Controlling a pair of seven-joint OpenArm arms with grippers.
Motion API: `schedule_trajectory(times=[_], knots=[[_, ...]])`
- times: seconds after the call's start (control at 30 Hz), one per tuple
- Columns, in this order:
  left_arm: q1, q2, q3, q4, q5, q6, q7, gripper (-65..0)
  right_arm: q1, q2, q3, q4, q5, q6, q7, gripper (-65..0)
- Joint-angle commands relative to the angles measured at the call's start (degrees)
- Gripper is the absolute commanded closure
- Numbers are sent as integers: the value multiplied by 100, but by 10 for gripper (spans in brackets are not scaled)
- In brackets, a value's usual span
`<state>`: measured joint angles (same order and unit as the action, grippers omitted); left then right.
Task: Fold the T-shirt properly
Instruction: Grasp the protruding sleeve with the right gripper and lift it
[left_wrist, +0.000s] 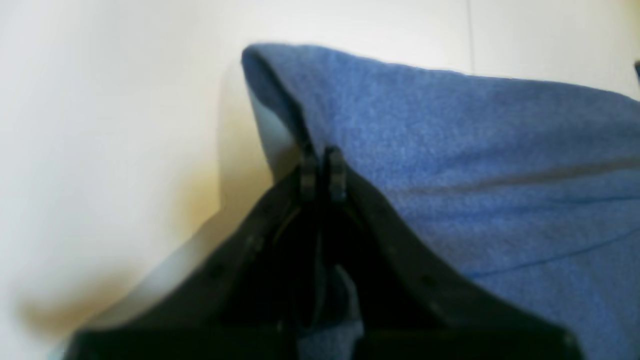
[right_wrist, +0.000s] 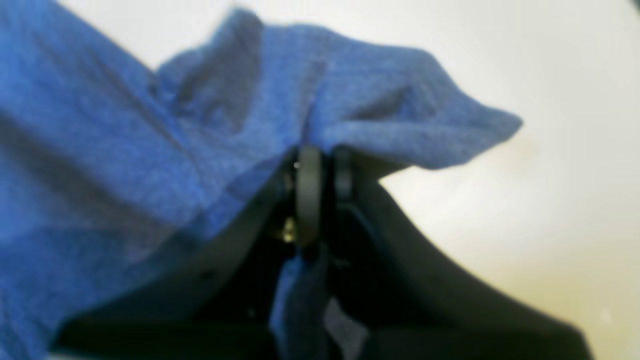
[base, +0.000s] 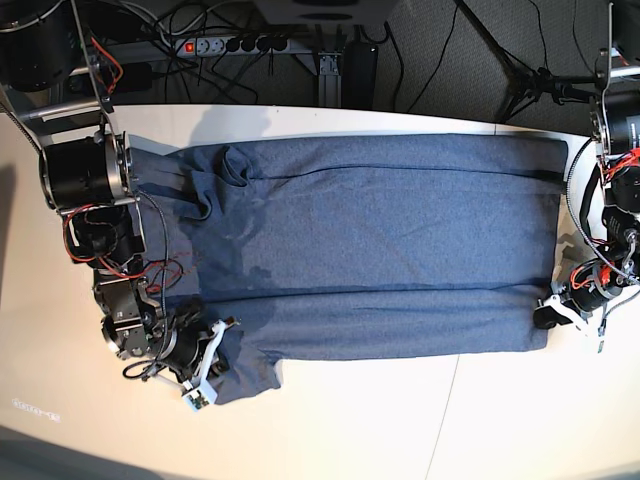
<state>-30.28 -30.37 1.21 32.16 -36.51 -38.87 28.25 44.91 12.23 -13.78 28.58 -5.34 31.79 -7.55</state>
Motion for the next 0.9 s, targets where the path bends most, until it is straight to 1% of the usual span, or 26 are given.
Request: schedule_trajectory(times=[0.0,0.13,0.23,0.33,0.47,0.57,0.7,0.87], knots=[[-160,-188,-22,190,-68,-113,-146,0,105,42,22,271,61,57,76,0],[-57,-308,-22,531,-7,-113,-142,0,-387,122,22,1093,68,57,44,0],[107,-310,-22,776,92,-113,-142,0,-817,262,22,1742,66,55,46,0],[339,-313,-22,1023,98,-113,-146,0,-1237,496,22,2441,90,55,46,0],[638,-313,-22,1456,122,-113,-144,0,-1725,898,22,3320,352,55,42,0],[776,-306,-22,1722,118,-113,-146,0,-1985,1097,22,3753,433,55,39,0],[837,-308,-22,1812,120,-113,-146,0,-2197,1209,22,4098,428,50,39,0],[839,-310,-22,1814,170,-113,-146,0,-2159,1204,22,4111,236,33,31,0]])
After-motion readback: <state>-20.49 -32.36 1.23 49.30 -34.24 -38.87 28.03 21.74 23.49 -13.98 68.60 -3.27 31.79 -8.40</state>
